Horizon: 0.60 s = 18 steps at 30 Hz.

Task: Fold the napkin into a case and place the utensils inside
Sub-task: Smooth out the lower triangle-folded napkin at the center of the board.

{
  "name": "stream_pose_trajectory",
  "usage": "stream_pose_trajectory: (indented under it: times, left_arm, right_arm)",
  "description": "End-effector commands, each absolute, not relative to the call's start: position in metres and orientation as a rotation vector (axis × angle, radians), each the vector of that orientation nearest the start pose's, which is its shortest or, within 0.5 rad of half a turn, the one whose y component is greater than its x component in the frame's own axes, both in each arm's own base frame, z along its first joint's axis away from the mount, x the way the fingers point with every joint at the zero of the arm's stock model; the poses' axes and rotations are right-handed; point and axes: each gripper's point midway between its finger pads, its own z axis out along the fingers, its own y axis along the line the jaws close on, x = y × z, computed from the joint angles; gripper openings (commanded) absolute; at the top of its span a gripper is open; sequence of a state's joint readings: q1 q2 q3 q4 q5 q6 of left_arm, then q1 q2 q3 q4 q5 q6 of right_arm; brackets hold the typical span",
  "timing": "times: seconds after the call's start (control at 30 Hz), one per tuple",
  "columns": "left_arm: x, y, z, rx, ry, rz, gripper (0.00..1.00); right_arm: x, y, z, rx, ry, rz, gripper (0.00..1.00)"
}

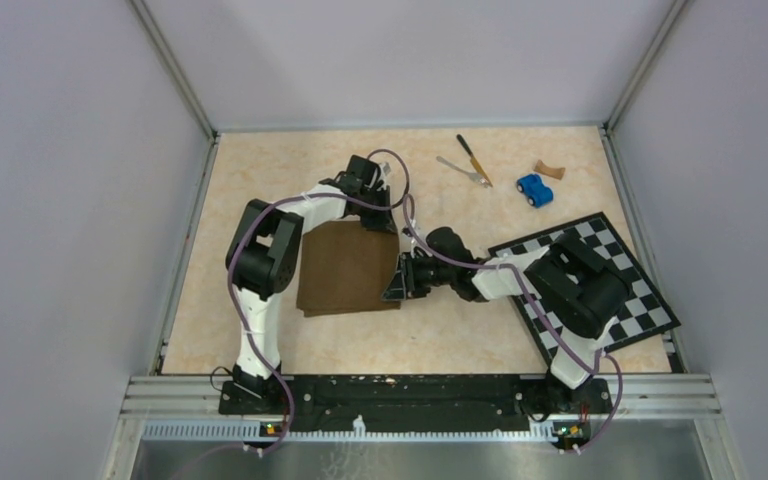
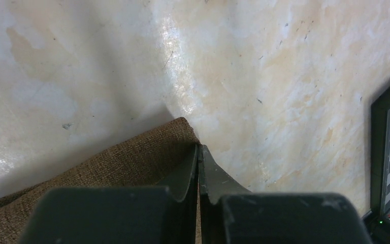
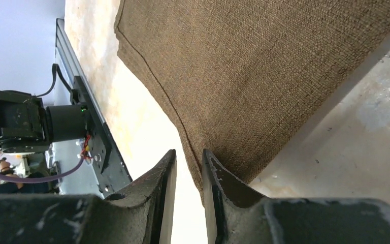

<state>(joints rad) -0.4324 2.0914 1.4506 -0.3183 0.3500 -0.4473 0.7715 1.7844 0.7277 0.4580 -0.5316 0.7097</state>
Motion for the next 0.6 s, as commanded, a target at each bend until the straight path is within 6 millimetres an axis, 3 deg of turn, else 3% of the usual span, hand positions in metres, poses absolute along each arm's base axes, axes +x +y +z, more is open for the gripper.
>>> stream_pose_trajectory:
  times: [0.0,0.2,0.3,0.47,0.57]
  left_arm:
    - [0.416,-0.266,0.026,0.126,2.625,-0.73,0.05]
    - [0.415,-0.262,-0.006,0.093,2.687,-0.719,0.05]
    - [0.415,-0.262,-0.019,0.079,2.71,-0.723,0.04]
    - [0.428,-0.277,-0.005,0.106,2.662,-0.798,0.05]
    - [0.435,-0.287,0.013,0.119,2.655,-0.857,0.09]
  right_arm:
    - [0.207,0.36,0.031,-0.479,2.428,1.305,0.25]
    - [0.2,0.322,-0.016,-0.377,2.526,1.224,0.24]
    - [0.203,0.303,-0.024,-0.328,2.547,1.189,0.24]
    - [0.217,0.271,-0.019,-0.304,2.553,1.052,0.24]
    - [0.23,0.253,-0.016,-0.316,2.563,0.94,0.24]
